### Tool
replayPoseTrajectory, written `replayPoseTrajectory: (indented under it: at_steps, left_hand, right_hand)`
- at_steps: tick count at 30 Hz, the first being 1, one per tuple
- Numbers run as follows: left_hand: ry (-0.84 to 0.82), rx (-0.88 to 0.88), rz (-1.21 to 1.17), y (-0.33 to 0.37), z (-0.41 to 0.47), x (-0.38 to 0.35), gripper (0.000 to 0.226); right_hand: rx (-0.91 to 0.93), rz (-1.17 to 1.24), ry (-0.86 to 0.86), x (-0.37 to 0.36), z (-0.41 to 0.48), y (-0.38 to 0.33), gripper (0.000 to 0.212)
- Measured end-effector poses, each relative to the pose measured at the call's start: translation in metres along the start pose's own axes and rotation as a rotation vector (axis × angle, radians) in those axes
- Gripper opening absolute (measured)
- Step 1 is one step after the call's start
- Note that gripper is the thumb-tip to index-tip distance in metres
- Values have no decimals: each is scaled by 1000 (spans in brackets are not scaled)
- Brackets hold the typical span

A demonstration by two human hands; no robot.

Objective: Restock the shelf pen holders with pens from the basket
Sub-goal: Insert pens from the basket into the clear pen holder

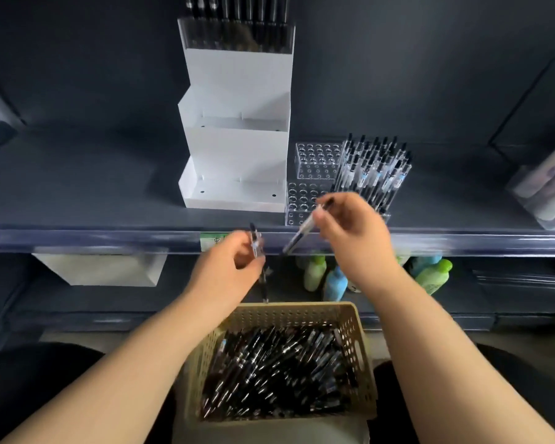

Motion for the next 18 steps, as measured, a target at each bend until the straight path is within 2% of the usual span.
replayPoseTrajectory:
  at_steps: [5, 9, 15, 18]
  left_hand:
    - [120, -157, -69, 52, 26, 31, 15]
    - [182, -251, -206, 82, 55, 38, 17]
    - [231, -272, -384, 101, 85, 11, 22]
    - [240, -265, -386, 105, 99, -4, 23]
  right_hand:
    - [264, -55, 251, 40, 52, -44, 11]
    - [333, -131, 389, 63, 87, -62, 15]
    - [367, -291, 444, 62, 102, -43, 12]
    - [339, -365, 406, 56, 104, -24, 14]
Point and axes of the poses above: each hand's wrist, its own z-axis towards the middle knuckle, its own x-axis out of the back of the hand, y = z × x, the point moved 1 cm from there along z, towards the middle knuckle, and after that the axes turned 2 degrees about x, right-handed, at the moved point
